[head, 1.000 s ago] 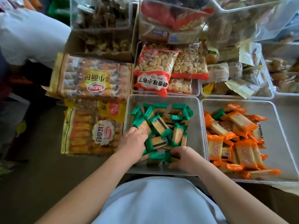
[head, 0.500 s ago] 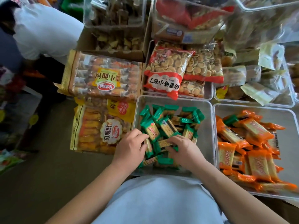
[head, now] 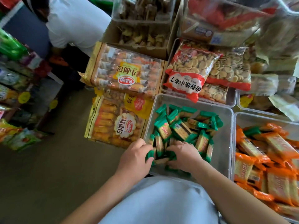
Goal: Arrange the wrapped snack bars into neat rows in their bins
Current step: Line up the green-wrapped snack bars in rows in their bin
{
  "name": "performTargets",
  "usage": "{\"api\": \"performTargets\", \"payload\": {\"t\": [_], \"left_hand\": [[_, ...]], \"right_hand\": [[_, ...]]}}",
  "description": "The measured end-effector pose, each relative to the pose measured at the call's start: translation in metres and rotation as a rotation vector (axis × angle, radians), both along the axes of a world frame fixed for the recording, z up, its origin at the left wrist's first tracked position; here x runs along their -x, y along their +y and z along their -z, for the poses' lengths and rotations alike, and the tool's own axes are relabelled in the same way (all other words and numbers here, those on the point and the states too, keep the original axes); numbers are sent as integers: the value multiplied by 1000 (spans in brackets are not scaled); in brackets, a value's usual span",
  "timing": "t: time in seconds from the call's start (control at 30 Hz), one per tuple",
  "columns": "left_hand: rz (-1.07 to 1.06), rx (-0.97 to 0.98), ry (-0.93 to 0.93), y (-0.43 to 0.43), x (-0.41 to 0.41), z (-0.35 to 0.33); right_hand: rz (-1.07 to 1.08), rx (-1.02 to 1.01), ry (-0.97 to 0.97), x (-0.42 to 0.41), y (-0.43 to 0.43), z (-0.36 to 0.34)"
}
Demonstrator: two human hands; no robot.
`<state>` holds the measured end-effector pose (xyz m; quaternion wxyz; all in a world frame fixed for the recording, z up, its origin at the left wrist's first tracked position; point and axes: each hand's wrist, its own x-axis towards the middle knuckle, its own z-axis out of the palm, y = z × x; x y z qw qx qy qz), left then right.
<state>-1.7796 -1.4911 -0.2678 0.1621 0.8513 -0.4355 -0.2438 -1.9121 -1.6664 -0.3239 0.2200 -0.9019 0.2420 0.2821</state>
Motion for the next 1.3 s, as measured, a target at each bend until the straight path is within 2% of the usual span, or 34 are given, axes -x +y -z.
{"api": "performTargets", "payload": {"t": [0.17, 0.3, 0.37, 0.6, 0.73, 0.9, 1.0, 1.13, 1.3], "left_hand": [[78, -72, 24, -6, 6, -1], [87, -210, 189, -21, 23, -2], [108, -295, 172, -30, 30, -1], [90, -311, 45, -51, 32, 11], [-39, -281, 228, -61, 32, 20], [131, -349, 158, -59, 42, 26], [170, -414, 254, -60, 44, 25], [144, -293, 440, -57, 38, 25], [166, -255, 423, -51, 40, 35]], "right_hand": [[190, -57, -46, 37, -13, -16], [351, 31, -181, 54, -24, -23], [466, 42, -249, 59, -25, -26], [718, 78, -501, 65, -21, -34], [744, 18, -495, 68, -20, -36], [756, -73, -471, 68, -17, -37], [744, -90, -462, 66, -16, -35], [698, -69, -461, 62, -16, -32], [631, -17, -464, 62, -18, -29]]}}
